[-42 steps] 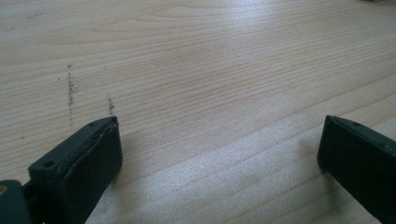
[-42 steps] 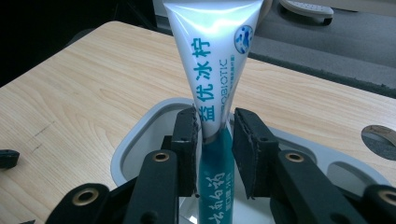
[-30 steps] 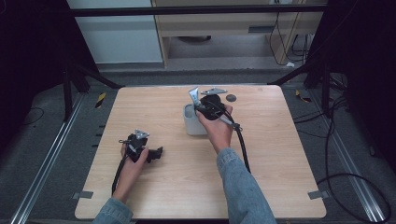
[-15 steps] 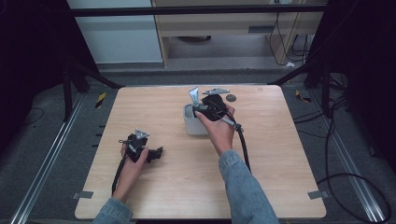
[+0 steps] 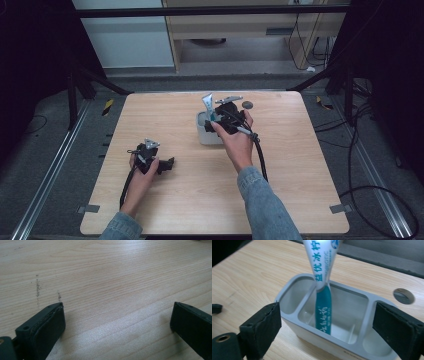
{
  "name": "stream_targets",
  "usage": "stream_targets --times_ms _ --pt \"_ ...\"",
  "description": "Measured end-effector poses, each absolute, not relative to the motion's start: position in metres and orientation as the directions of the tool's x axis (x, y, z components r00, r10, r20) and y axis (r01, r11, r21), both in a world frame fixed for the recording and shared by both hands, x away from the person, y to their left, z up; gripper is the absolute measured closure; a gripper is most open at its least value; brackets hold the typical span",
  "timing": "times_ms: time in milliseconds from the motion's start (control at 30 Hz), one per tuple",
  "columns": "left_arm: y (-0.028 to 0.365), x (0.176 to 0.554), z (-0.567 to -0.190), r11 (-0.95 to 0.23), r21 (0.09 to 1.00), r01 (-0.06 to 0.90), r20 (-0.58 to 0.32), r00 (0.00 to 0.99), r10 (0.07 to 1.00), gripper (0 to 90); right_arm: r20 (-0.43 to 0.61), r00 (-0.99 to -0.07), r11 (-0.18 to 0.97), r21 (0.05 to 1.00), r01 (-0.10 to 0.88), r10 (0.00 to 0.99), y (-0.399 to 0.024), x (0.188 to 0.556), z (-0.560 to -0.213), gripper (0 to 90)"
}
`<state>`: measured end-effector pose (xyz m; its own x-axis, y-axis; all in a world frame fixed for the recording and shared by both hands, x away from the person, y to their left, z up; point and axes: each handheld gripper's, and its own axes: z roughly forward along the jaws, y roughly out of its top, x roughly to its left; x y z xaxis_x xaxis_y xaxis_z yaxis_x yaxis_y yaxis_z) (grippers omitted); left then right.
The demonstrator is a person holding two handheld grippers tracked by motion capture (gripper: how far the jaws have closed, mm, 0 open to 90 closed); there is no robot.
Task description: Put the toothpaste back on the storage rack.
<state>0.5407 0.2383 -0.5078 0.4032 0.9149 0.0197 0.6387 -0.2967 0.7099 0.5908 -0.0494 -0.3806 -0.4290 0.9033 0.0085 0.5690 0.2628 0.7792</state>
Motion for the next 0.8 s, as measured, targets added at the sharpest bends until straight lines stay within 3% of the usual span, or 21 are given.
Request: stream_targets --times_ms 800 --pt "0.238 0.541 -0.508 -0.298 0.71 0.639 0.02 0.404 0.915 0.0 -0.014 -0.389 0.241 0.805 0.542 0.921 -0.077 0.563 -0.375 3.9"
